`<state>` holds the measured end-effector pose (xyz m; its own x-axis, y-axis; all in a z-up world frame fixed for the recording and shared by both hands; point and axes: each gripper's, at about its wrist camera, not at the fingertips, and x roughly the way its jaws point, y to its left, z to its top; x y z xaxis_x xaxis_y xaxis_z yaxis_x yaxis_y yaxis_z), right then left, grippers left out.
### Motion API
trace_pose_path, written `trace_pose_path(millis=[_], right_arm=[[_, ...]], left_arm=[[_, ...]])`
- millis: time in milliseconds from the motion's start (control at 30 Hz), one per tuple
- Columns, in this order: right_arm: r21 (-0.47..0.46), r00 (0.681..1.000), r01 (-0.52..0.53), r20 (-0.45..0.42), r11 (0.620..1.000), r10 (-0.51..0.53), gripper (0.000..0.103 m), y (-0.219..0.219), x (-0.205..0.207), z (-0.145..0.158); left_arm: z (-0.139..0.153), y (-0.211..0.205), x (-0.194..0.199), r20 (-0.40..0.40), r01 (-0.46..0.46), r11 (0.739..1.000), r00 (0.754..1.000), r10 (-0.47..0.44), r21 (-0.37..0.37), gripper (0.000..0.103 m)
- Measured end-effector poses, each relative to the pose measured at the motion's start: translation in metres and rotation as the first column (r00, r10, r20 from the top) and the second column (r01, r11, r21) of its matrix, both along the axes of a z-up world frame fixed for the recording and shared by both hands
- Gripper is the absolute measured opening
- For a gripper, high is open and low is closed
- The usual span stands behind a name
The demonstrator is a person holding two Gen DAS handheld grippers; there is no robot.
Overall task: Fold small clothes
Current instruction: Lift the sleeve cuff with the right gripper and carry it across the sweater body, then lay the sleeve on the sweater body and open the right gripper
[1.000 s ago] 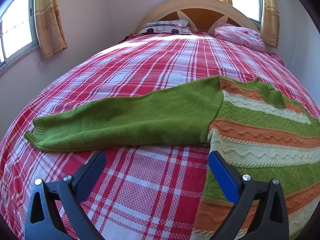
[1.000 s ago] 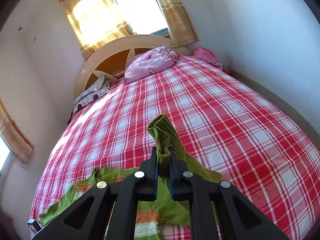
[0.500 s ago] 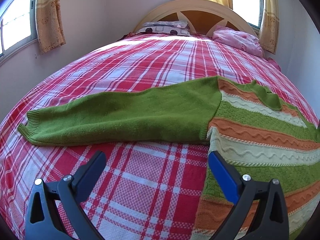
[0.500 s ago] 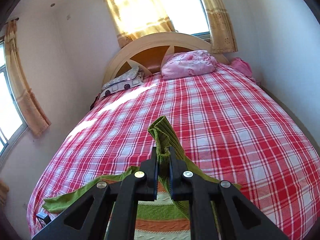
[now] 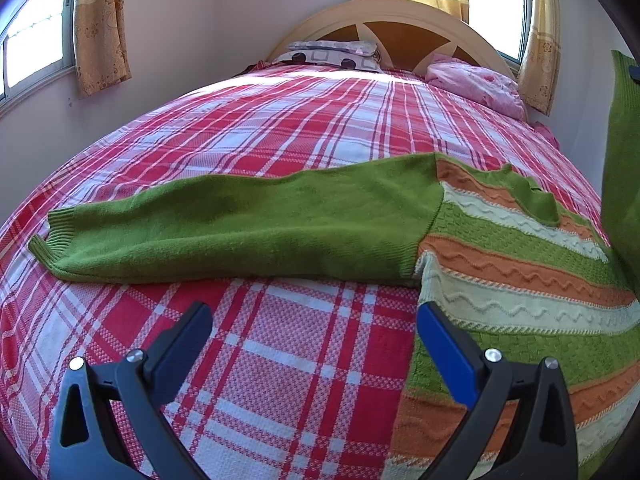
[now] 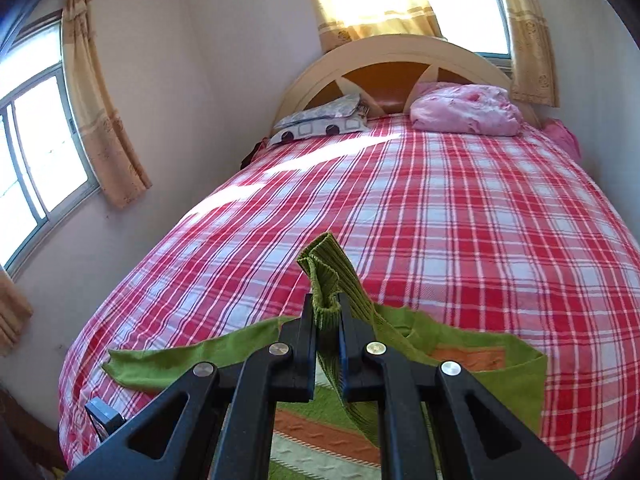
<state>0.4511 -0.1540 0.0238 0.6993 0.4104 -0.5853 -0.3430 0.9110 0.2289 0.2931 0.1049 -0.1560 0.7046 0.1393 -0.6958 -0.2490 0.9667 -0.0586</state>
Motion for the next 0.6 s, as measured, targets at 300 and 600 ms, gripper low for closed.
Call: trace_pose_path(millis=[300, 600], right_arm=[[-0.057, 0.952, -0.176, -0.265, 0.983, 0.155, 0.047, 0.075, -0.008, -0.155], [-0.03, 0.986, -0.036, -0.164, 0.999, 0.03, 0.053, -0.034, -0.053, -0.141]], left_arm=[[-0.003, 0.0, 0.002, -0.02, -0.01, 1.0, 1.0, 0.011, 0.01, 0.103], [0.01, 0.0, -0.003, -0.036, 0.053, 0.998, 0.998, -0.052, 0.032, 0.103]])
